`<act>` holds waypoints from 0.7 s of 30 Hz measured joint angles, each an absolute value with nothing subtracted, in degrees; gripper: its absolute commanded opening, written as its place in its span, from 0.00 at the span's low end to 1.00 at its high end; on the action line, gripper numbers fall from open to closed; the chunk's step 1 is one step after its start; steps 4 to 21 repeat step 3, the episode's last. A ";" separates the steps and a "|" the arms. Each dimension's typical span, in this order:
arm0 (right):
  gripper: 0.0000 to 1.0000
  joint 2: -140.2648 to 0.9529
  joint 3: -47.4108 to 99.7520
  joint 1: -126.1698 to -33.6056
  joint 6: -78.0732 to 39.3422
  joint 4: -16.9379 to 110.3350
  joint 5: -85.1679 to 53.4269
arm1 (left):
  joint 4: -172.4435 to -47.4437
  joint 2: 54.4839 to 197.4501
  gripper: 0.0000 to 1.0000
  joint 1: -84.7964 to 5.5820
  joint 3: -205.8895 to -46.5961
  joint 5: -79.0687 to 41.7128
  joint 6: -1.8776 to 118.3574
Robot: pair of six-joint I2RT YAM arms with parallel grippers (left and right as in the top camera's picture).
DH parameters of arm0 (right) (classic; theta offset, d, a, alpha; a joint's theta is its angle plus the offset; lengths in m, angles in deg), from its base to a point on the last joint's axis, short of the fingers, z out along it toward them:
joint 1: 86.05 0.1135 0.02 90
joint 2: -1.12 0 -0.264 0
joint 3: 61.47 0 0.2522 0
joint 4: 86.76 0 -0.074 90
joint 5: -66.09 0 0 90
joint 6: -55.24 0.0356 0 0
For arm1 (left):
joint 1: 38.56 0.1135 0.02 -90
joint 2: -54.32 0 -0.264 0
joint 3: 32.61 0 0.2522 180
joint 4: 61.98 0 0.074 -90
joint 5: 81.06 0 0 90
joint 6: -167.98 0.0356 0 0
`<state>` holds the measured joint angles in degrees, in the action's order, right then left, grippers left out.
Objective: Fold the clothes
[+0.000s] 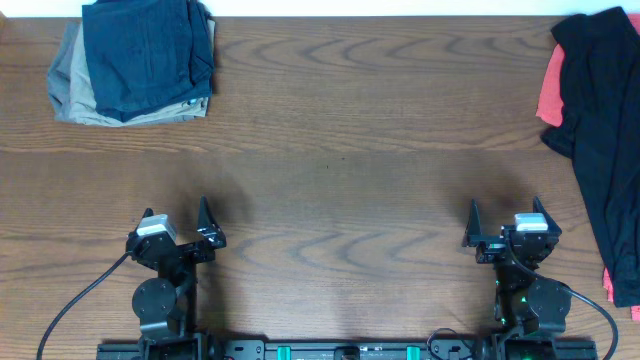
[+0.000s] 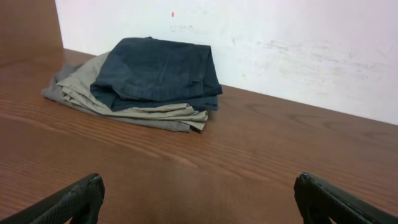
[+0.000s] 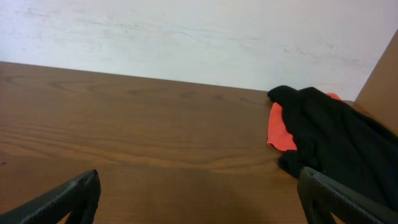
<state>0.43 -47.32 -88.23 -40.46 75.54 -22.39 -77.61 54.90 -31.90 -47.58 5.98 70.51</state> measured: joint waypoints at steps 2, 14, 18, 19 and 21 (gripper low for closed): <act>0.99 0.43 -47.32 -88.23 -40.46 75.54 -22.39 | -77.63 54.90 0.98 -31.90 -47.58 5.98 70.51; 0.99 0.43 -47.32 -88.23 -40.46 75.54 -22.39 | -77.63 54.90 0.98 -31.90 -47.58 5.98 70.51; 0.99 0.43 -47.32 -88.23 -40.46 75.54 -22.39 | -77.63 54.90 0.98 -31.90 -47.58 5.98 70.51; 0.99 0.43 -47.32 -88.23 -40.46 75.54 -22.39 | -77.63 54.90 0.98 -31.90 -47.58 5.98 70.51; 0.99 0.43 -47.32 -88.23 -40.46 75.54 -22.39 | -77.63 54.90 0.98 -31.90 -47.58 5.98 70.51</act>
